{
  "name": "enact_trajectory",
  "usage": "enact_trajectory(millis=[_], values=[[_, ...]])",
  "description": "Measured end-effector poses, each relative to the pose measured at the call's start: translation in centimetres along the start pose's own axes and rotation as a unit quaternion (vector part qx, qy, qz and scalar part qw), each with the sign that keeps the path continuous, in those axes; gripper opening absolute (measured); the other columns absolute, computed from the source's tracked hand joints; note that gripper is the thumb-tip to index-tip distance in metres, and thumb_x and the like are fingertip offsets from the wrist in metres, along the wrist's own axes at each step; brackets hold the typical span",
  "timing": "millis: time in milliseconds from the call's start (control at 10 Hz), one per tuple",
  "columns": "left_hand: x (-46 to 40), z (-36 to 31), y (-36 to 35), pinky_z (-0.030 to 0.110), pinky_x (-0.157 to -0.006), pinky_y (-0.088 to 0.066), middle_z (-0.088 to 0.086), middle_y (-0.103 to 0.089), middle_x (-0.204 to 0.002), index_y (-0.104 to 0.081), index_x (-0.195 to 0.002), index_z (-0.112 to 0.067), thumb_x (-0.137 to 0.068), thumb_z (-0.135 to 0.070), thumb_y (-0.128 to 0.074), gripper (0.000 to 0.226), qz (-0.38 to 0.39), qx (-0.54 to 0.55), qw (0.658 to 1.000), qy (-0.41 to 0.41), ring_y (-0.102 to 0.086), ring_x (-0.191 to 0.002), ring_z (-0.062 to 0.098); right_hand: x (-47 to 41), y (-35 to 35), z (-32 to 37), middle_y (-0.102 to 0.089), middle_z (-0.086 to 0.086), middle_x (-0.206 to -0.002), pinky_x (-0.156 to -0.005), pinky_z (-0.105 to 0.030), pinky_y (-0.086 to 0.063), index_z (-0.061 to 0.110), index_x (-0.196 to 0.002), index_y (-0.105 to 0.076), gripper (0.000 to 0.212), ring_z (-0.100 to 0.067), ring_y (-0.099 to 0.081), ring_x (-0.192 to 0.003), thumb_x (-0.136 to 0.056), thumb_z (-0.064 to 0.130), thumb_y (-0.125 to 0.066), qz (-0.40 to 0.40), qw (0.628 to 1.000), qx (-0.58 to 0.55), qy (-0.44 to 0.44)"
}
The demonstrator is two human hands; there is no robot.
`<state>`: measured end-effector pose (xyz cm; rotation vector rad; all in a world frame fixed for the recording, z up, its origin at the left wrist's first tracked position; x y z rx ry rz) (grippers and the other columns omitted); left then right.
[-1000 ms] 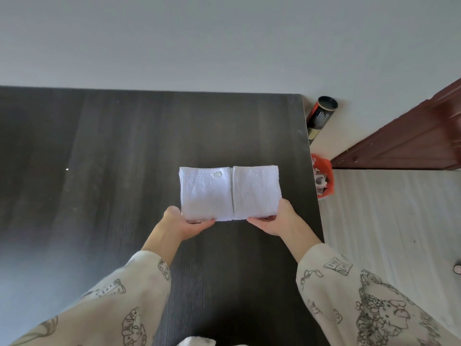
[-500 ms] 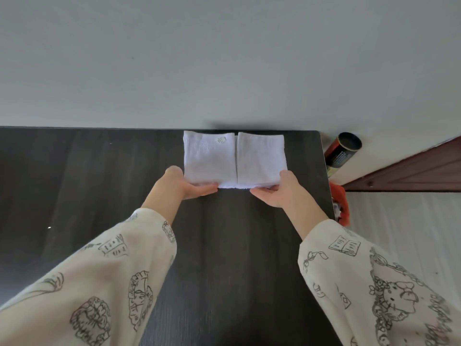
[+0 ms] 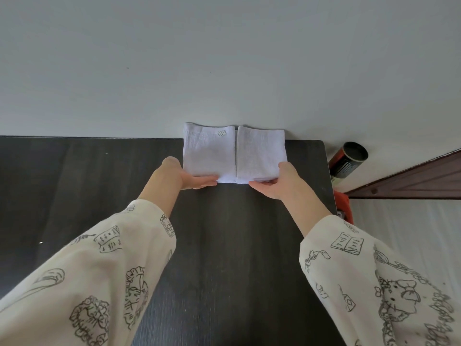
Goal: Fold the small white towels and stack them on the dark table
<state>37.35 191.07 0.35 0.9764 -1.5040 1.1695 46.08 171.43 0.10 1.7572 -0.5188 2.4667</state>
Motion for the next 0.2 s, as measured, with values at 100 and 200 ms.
enact_trajectory(millis=[100,200], values=[[0.1,0.0,0.9,0.073,-0.069,-0.041,0.023,-0.048,-0.124,-0.037,-0.126,0.0,-0.09,-0.034,-0.03,0.05,-0.021,-0.022,0.999,-0.011,-0.045,-0.11,0.054,1.1,0.6,-0.3,-0.045,-0.015,-0.134,-0.104,-0.049,-0.04,0.01,-0.13,-0.042,0.042,-0.035,-0.045,-0.123,-0.092,0.025,-0.05,0.001,1.0,-0.01,-0.014],[1.3,2.0,1.7,0.054,-0.076,-0.046,0.013,-0.054,-0.107,-0.047,-0.113,-0.009,-0.083,-0.029,-0.033,0.038,-0.034,-0.066,0.997,-0.012,-0.052,-0.093,0.037,1.6,1.5,-1.9,-0.038,-0.012,-0.144,-0.108,-0.046,-0.034,0.01,-0.141,-0.032,0.048,-0.029,-0.039,-0.132,-0.098,0.031,-0.039,-0.009,0.997,0.079,0.019]])
Point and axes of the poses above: each hand's wrist, its own x-axis away from the middle knuckle, its own y-axis out of the back of the hand, z = x × y, the point moved 5 cm from there along -x, towards the middle knuckle
